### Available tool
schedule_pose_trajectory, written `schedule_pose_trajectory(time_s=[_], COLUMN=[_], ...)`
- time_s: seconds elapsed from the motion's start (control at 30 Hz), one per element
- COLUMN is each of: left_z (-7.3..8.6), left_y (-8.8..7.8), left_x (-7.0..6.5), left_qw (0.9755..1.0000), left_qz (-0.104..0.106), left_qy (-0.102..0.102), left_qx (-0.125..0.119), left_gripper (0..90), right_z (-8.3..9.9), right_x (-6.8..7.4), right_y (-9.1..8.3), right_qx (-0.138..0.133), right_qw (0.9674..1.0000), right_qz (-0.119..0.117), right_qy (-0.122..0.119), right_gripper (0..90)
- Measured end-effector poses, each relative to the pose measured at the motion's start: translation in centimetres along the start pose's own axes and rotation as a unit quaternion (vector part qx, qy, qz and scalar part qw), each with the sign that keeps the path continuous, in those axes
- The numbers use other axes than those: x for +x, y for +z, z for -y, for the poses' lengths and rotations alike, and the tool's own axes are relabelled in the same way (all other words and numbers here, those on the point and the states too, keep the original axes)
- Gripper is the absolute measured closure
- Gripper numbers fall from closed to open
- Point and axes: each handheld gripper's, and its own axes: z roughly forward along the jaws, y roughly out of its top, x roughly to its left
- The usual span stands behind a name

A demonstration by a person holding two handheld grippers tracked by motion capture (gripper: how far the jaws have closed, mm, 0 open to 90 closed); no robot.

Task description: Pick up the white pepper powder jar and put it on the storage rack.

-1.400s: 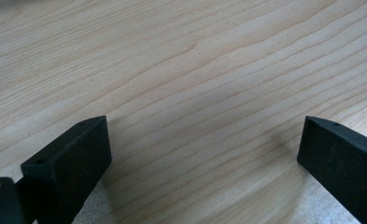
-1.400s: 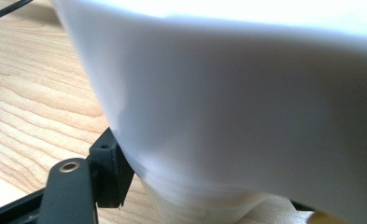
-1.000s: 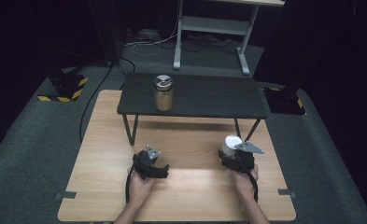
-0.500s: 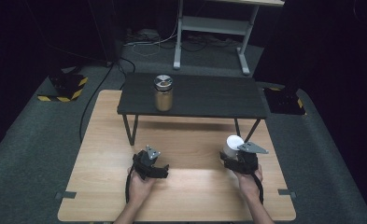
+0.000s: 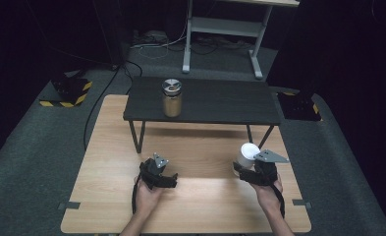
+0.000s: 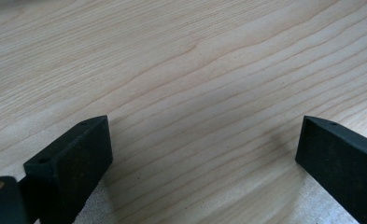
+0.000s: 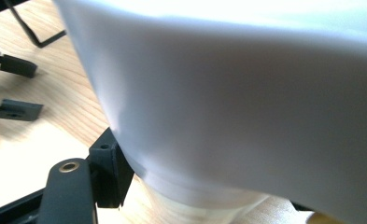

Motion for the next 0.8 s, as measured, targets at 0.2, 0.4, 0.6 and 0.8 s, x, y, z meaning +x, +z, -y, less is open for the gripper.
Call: schedule_pose_trajectory(time_s=[0.2,0.4,0.6,0.8], left_z=[0.0,0.0,0.0,0.0], left_y=[0.0,0.0,0.0,0.0], left_x=[0.0,0.0,0.0,0.0], left_qw=[1.0,1.0,1.0,1.0], left_qz=[0.0,0.0,0.0,0.0], left_qy=[-0.001,0.0,0.0,0.0], left_qx=[0.0,0.0,0.0,0.0], left_gripper=[3.7,3.7,3.7,4.0], right_z=[-1.0,-2.4,-4.1,-6.1], right_x=[0.0,-0.1,-0.1,-0.1], right_y=[-1.3,-2.6,-3.9,-4.9], right_qx=[-0.002,-0.004,-0.008,-0.013], right_qw=[0.9998,0.9992,0.9981,0.9964], right_qz=[-0.016,-0.036,-0.054,-0.074], right_qy=[-0.01,-0.019,-0.027,-0.039], right_gripper=[30.5,30.4,30.4,30.4])
